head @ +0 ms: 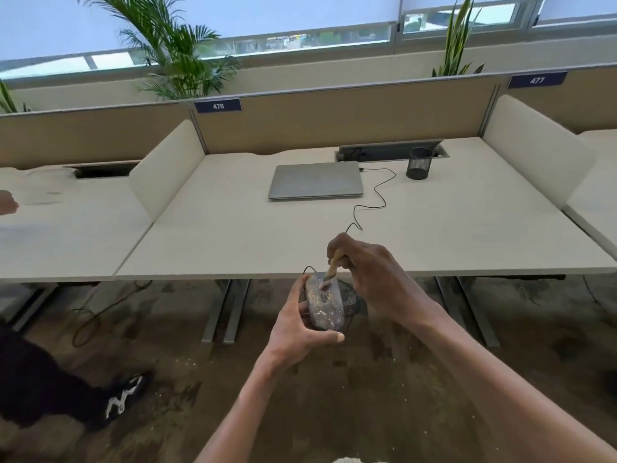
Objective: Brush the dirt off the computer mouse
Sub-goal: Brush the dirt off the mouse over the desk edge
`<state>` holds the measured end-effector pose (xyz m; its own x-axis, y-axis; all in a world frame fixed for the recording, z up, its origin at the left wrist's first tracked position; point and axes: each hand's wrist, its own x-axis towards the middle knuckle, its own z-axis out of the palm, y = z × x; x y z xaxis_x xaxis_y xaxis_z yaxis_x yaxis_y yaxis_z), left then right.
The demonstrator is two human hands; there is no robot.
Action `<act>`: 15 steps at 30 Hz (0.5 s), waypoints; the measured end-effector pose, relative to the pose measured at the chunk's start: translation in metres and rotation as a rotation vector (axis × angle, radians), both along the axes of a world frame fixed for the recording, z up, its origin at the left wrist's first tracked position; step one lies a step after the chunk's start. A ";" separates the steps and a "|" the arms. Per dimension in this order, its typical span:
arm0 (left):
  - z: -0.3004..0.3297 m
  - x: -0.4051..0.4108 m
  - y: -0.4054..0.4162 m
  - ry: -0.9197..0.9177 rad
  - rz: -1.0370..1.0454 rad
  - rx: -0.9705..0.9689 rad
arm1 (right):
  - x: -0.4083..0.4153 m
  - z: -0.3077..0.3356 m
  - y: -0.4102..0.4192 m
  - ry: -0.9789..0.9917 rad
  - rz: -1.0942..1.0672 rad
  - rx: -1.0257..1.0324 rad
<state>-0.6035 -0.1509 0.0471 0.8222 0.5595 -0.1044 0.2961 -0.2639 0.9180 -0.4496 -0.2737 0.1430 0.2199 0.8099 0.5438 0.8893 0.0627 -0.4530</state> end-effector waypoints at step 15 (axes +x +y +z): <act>0.001 -0.003 0.002 -0.013 0.031 -0.040 | -0.011 0.009 0.005 -0.039 0.004 -0.060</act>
